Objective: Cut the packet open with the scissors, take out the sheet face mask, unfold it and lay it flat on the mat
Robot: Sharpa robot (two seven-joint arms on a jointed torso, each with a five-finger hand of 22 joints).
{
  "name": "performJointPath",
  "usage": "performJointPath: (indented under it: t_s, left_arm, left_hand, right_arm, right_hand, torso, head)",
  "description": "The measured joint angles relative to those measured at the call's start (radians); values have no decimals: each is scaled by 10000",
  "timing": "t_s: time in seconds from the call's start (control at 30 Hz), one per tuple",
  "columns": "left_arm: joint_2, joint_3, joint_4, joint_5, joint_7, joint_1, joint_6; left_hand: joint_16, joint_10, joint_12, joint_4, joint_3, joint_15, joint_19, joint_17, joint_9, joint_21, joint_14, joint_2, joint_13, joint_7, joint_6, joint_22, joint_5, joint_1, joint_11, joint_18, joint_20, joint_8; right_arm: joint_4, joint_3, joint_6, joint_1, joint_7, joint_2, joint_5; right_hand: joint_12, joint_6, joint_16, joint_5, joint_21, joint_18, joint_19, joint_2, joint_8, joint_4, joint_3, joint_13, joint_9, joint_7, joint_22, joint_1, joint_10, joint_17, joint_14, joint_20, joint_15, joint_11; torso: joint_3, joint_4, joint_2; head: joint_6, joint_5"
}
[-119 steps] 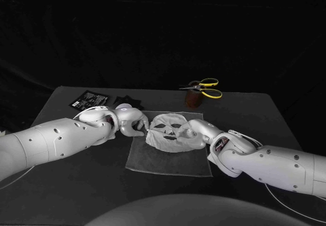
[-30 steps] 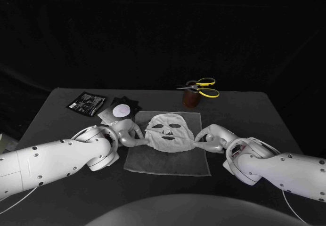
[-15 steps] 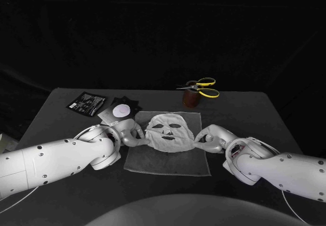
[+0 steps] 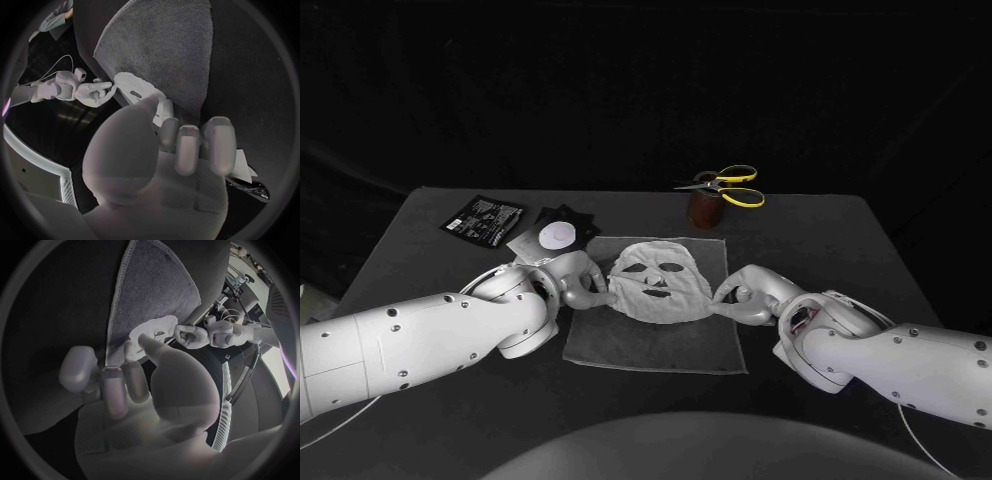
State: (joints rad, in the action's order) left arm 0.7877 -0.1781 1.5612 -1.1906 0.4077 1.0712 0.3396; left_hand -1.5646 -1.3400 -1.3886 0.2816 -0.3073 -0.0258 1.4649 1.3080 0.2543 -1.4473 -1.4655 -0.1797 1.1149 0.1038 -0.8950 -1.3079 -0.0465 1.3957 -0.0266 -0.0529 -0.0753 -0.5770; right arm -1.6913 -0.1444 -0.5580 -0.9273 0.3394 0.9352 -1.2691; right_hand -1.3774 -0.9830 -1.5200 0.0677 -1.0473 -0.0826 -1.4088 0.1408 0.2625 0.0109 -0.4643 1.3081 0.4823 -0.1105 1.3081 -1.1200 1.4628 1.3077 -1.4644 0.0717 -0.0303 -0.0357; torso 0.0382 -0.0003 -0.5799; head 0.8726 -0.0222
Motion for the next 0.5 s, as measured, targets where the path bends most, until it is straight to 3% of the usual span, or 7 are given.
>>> performJointPath:
  t_s: [0.5]
  left_arm:
    - [-336,-31,-171,-364,91,1,-17]
  left_hand:
    - [2,-222,-94,-270,-664,-152,37,0,-84,-115,-14,-109,439,-130,-438,6,0,821,124,-2,113,108]
  right_arm:
    - [-22,0,-9,1,45,28,-98]
  right_hand:
    - [0,-29,6,0,0,0,0,0,43,1,-1,-8,7,30,-5,0,35,6,0,0,0,39]
  torso:
    - [-2,0,-5]
  head:
    - [0,-4]
